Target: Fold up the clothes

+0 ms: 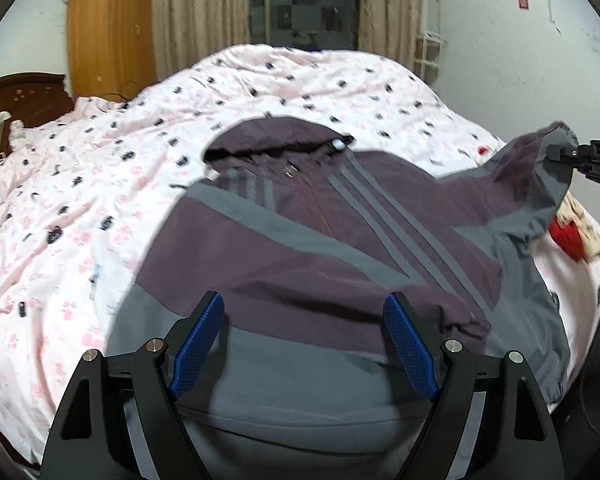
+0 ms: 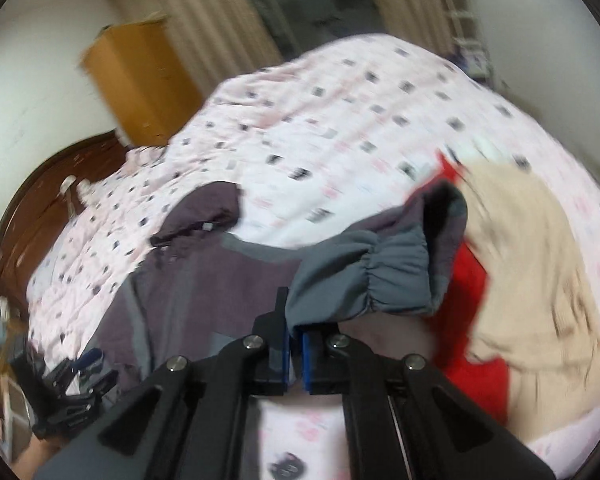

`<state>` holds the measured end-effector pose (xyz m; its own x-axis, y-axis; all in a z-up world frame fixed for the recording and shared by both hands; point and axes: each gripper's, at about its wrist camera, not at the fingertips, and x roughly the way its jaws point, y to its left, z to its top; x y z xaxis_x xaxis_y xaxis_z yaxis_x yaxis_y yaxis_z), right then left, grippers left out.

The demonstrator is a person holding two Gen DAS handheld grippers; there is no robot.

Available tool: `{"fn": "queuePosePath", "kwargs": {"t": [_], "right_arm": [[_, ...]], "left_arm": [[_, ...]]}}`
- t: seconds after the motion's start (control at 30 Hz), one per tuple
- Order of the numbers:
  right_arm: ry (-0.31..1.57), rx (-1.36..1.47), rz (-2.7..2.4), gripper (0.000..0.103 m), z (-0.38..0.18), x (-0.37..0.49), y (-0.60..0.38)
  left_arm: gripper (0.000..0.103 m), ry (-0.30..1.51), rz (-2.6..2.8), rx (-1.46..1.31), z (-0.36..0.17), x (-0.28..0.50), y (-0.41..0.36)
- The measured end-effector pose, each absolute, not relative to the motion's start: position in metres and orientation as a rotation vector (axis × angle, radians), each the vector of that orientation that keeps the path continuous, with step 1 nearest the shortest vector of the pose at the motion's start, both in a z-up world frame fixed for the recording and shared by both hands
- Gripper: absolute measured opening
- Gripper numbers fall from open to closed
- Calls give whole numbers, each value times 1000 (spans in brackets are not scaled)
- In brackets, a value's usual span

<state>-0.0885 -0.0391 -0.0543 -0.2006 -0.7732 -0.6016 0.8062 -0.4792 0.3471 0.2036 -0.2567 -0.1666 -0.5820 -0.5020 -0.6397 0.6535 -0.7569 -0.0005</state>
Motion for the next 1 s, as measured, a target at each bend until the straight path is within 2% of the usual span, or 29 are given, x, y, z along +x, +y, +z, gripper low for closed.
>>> {"fn": "queuePosePath", "kwargs": {"t": [0.23,0.43,0.77,1.0], "right_arm": [[203,730,-1716,5,-24,-23,-98],[286,674,-1553,5,-26,44,-147],[461,688,-1301,5,-87,134,-192],[604,693,-1245,5,-123,151,-190]], "left_arm": [[79,399,-2163,707,-156,234,-287],[79,416,-2029,670,-156,257,-306],[80,494,-1922,668,-165,278,-320],[80,506,-1910,624,-161,284,-321]]}}
